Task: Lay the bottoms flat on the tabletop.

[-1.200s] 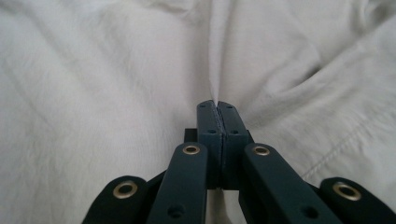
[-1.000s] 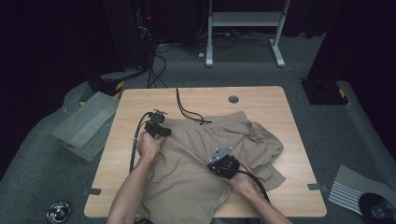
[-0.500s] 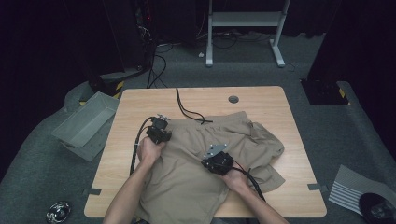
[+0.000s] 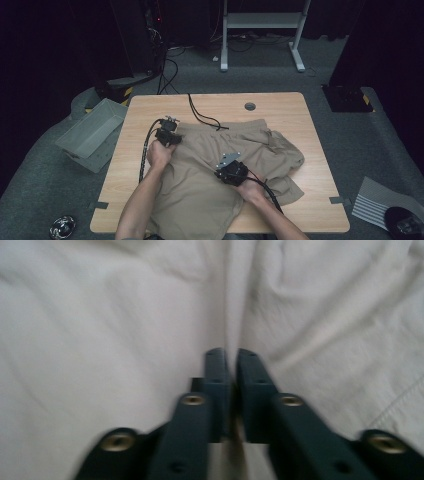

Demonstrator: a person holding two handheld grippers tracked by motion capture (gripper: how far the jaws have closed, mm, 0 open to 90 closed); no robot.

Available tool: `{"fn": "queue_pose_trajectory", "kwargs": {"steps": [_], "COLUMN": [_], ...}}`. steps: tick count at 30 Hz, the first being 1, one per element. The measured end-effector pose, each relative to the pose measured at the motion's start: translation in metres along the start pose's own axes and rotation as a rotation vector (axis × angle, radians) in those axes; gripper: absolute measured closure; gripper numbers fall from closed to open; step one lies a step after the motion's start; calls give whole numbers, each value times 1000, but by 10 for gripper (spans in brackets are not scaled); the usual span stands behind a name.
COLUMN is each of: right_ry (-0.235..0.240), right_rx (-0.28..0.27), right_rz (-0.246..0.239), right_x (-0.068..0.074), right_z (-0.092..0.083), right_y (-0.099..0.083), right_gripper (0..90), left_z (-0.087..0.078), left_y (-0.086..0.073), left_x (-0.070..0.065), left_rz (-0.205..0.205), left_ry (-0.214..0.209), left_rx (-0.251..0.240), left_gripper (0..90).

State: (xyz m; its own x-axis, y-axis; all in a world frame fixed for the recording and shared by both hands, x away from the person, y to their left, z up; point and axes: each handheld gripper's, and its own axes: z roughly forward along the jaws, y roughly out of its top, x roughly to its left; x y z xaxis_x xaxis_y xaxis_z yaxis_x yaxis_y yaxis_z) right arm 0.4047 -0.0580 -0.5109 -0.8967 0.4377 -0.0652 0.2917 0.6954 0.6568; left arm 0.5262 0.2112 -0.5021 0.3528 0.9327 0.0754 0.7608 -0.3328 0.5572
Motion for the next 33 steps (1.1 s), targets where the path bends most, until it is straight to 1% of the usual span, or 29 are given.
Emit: {"fn": "queue_pose_trajectory", "kwargs": {"steps": [1, 3, 4, 6, 8, 9, 10, 11, 13, 16, 18, 19, 20, 21, 22, 23, 24, 25, 26, 27, 28, 29, 31, 32, 33], "right_ry": [-2, -9, -13, -9, -25, -35, -38, -42, -62, -91, -119, -134, -154, -167, -185, -199, -197, -203, -217, -217, -205, -194, -195, -208, -231], "right_rx": [-15, -55, -68, -105, -106, -102, -106, -107, -107, -98, -78, -53, -49, -22, -16, -20, 11, 30, 50, 54, 73, 65, 62, 64, 65], "right_rz": [7, 20, 20, 56, 74, 91, 110, 122, 140, 149, 158, 159, 155, 165, 157, 160, 169, 161, 152, 144, 144, 152, 157, 150, 129], "right_x": [2, 7, 8, 8, 2, -2, -9, -13, -24, -36, -42, -46, -49, -51, -54, -57, -60, -62, -63, -65, -67, -69, -73, -73, -75], "right_z": [-1, -4, -4, -4, -2, -1, 1, 2, 5, 14, 23, 30, 36, 41, 47, 51, 56, 61, 65, 67, 71, 73, 74, 74, 74], "right_y": [1, 8, 11, 16, 19, 22, 25, 27, 37, 53, 61, 67, 71, 75, 77, 78, 80, 81, 82, 82, 80, 77, 77, 76, 76], "right_gripper": [729, 640, 623, 611, 606, 606, 606, 606, 601, 567, 551, 545, 535, 527, 531, 527, 524, 535, 576, 622, 667, 717, 823, 859, 875], "left_z": [0, -3, -7, -18, -28, -34, -38, -44, -53, -60, -65, -67, -69, -71, -73, -75, -77, -78, -79, -80, -80, -79, -77, -74, -69], "left_y": [0, -1, -3, -7, -12, -18, -21, -27, -40, -57, -67, -72, -76, -81, -86, -91, -96, -100, -103, -107, -110, -112, -115, -117, -118], "left_x": [-1, -5, -9, -12, -13, -12, -11, -10, -5, -1, 0, 1, 1, 0, -1, -1, -1, -1, 0, 0, 0, -1, -3, -3, -4], "left_rz": [-8, -6, 3, 22, 31, 31, 31, 31, -5, -18, -24, -33, -38, -36, -33, -35, -37, -39, -42, -46, -43, -34, -1, 17, 46], "left_ry": [-11, -30, -27, -28, -39, -49, -50, -52, -78, -105, -120, -130, -144, -154, -158, -163, -167, -172, -175, -181, -181, -172, -144, -116, -76], "left_rx": [1, 1, -17, -43, -54, -62, -72, -83, -106, -116, -127, -134, -142, -144, -146, -153, -160, -162, -165, -168, -167, -160, -136, -117, -84], "left_gripper": [606, 537, 513, 472, 437, 421, 411, 406, 397, 389, 386, 386, 385, 385, 381, 378, 378, 377, 377, 377, 379, 387, 402, 414, 436]}}
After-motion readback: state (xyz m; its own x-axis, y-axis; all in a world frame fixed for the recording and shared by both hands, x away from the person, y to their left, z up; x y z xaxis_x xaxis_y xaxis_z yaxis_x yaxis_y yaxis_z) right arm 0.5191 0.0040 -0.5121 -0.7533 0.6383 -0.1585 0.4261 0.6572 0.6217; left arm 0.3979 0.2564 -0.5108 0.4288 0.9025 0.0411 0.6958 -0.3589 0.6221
